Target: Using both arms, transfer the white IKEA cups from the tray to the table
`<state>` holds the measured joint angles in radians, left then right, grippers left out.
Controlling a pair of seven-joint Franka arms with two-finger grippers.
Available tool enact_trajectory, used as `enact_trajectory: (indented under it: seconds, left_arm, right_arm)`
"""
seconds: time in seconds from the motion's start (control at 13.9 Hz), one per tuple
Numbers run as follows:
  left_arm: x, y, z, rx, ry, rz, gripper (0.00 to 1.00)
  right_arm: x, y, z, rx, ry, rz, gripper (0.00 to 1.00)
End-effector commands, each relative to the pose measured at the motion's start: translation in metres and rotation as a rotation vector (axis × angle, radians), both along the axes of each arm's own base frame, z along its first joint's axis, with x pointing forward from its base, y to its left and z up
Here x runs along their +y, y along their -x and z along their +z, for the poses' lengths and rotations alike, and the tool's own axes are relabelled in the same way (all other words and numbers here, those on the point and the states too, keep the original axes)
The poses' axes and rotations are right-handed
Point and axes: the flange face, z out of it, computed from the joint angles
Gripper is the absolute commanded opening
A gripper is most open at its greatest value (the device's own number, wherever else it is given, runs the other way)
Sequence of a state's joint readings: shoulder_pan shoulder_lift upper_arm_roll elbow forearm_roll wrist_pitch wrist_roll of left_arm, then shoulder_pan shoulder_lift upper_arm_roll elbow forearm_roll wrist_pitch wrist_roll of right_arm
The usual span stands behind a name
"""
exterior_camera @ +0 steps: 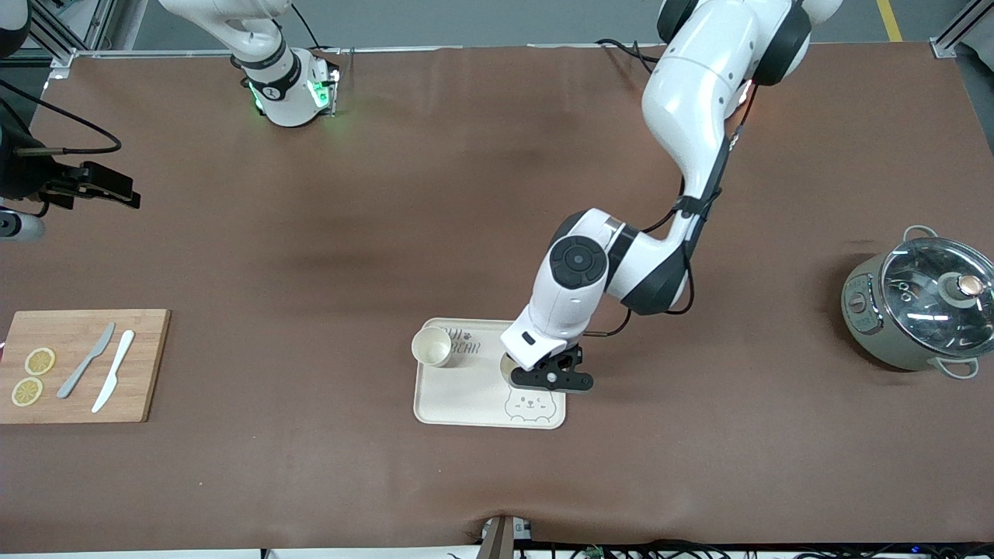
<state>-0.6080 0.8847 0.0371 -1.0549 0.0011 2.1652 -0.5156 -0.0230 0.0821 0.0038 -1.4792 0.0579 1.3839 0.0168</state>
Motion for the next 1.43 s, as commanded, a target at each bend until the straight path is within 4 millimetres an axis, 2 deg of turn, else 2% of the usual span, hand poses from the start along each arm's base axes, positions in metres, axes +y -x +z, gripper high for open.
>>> enact_trajectory:
  seconds: [0.0,0.07,0.14,0.36,0.5,0.65,0.93,1.0,1.15,1.22,1.36]
  left_arm:
    - [0.037,0.016,0.029,0.037,-0.015,-0.008,0.0]
    - [0.049,0.024,0.038,0.039,-0.017,-0.023,0.0]
    - [0.07,0.028,0.05,0.023,-0.013,-0.036,0.0]
    - [0.129,0.049,0.062,-0.022,-0.008,-0.081,0.0]
    - [0.165,0.061,0.065,-0.033,-0.021,-0.113,0.0]
    - [0.215,0.076,0.065,-0.087,-0.021,-0.129,0.0]
    - [0.288,0.11,0.066,-0.099,-0.025,-0.168,0.0]
    - [0.306,0.12,0.065,-0.11,-0.02,-0.172,0.0]
    - [0.337,0.134,0.064,-0.119,-0.012,-0.192,0.0]
    - [0.351,0.139,0.062,-0.124,-0.018,-0.204,0.0]
    - [0.371,0.148,0.055,-0.132,-0.019,-0.218,0.0]
  right_arm:
    - [0.013,-0.017,-0.03,0.057,-0.093,-0.067,1.0]
    - [0.017,-0.025,-0.045,0.079,-0.116,-0.083,1.0]
    - [0.028,-0.036,-0.052,0.061,-0.119,-0.092,1.0]
    - [0.083,-0.06,-0.084,0.021,-0.088,-0.114,1.0]
    - [0.1,-0.075,-0.107,-0.014,-0.083,-0.107,1.0]
    - [0.119,-0.084,-0.131,-0.014,-0.078,-0.104,1.0]
    - [0.144,-0.1,-0.177,-0.014,-0.068,-0.182,1.0]
    - [0.156,-0.106,-0.19,-0.033,-0.07,-0.215,1.0]
    - [0.199,-0.113,-0.22,-0.081,-0.071,-0.251,1.0]
    - [0.213,-0.116,-0.236,-0.102,-0.075,-0.266,1.0]
    - [0.241,-0.117,-0.258,-0.119,-0.074,-0.289,1.0]
